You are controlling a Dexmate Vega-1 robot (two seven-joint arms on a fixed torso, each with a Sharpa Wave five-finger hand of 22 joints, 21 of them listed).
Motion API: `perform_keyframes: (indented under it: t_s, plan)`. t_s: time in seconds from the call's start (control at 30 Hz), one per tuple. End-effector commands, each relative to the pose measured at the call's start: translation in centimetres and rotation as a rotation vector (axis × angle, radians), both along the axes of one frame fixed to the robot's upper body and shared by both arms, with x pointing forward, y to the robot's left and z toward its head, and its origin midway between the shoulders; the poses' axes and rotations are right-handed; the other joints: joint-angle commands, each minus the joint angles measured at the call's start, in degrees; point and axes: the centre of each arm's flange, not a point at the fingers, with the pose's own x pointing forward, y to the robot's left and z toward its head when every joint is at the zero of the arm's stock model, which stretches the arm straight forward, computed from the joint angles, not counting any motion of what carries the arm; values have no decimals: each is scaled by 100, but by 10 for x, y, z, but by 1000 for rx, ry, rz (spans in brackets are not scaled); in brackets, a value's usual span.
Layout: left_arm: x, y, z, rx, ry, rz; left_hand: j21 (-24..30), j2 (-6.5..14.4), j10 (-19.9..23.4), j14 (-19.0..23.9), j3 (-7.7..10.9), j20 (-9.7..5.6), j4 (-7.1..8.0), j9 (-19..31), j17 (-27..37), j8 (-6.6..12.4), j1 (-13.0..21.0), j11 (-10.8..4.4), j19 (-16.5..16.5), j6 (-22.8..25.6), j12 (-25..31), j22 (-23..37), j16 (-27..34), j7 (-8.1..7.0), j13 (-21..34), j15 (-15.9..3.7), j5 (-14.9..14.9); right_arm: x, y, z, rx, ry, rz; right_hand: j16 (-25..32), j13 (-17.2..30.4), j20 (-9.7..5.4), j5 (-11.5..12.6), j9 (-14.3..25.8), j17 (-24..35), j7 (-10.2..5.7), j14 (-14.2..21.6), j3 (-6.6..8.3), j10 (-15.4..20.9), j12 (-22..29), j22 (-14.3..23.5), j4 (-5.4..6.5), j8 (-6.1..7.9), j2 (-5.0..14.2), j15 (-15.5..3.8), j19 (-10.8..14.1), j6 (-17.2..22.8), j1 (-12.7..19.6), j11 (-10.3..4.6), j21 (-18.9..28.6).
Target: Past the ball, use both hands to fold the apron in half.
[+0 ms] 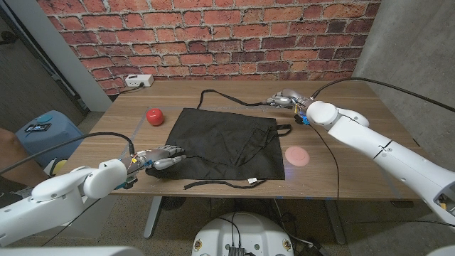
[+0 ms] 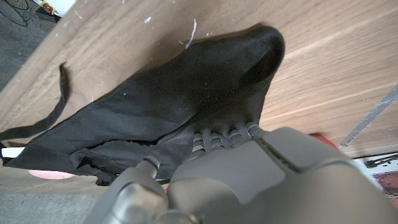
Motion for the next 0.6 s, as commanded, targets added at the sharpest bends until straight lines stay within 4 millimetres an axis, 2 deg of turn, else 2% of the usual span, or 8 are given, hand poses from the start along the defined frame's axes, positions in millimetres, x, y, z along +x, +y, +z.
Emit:
perform_keyframes:
  t_s: [0.03,0.6]
  plan:
    - [-2,-1,-2,-1,6,-8,45,72,23,-367,-33,-29,6,9,24,-10,6,2,-1069,30,13,30,37,-23,5,-1,40,7,-1,-2,-77,51,-50,-2,36,17,40,20,28,-3,119,16,118,67,13,52,18,-13,-39,59,107,109,-34,-18]
    - [-4,-1,-2,9,3,-14,56,97,46,-335,-101,-34,2,10,22,-5,12,-12,-1039,67,13,28,42,-16,6,-6,49,14,-3,-10,-175,77,-124,23,147,13,67,30,81,-13,250,-41,247,212,16,127,5,-42,-137,39,230,158,-76,-37]
